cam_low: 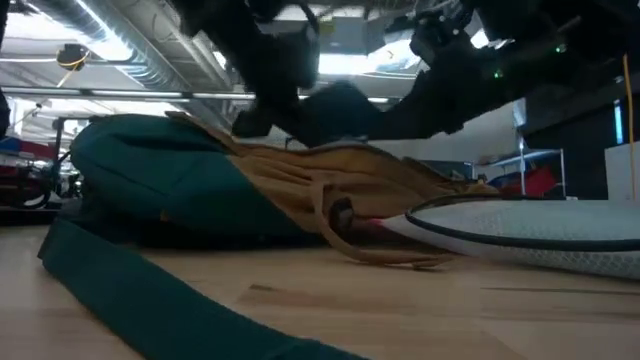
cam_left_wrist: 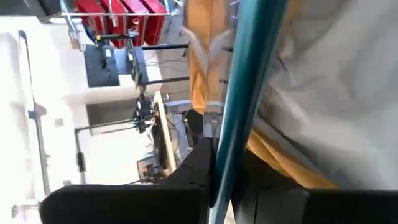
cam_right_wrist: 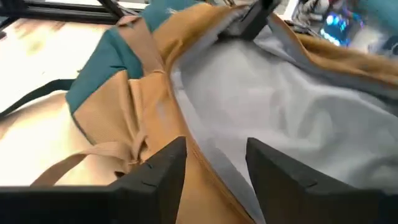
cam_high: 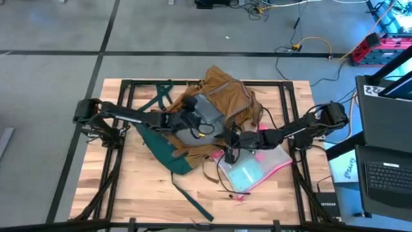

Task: Unpack backpack
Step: Remove the blue tablet from the brown backpack

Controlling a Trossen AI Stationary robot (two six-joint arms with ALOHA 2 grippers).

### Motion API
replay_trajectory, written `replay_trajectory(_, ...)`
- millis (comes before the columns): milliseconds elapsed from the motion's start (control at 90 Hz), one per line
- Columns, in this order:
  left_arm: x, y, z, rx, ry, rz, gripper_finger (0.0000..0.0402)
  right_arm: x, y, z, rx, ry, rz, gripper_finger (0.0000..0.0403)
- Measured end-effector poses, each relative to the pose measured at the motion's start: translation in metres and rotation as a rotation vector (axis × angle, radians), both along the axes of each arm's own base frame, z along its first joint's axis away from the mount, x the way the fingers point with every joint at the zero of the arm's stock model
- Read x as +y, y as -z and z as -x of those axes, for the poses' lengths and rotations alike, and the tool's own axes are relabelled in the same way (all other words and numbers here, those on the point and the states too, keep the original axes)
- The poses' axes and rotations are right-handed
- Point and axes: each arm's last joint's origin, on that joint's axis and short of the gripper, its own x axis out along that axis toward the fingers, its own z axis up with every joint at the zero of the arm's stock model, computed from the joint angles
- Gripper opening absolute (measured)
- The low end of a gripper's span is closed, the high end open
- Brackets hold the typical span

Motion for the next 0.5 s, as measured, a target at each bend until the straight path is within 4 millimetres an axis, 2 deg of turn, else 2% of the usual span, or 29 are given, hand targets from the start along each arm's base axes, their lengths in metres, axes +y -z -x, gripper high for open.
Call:
replay_trajectory(133,-0.004,-0.030,0.016,-0.168,0.032,0.089,0.0012,0.010,-0.004,0.002,-0.014,-0.049,0.053,0.0154)
replay_trajectory(256,-0.009,-0.050,0.029,-0.302,0.162,0.266,0.0012,0.020,-0.008,0.005,-0.026,-0.093,0.096,0.0154)
replay_trajectory(400,-0.019,-0.060,0.032,-0.388,0.377,0.497,0.0012,0.036,-0.015,0.013,-0.039,-0.110,0.174,0.0154)
replay_trajectory(500,-0.027,-0.059,0.027,-0.401,0.483,0.600,0.0012,0.048,-0.029,0.024,-0.071,-0.069,0.243,0.0154)
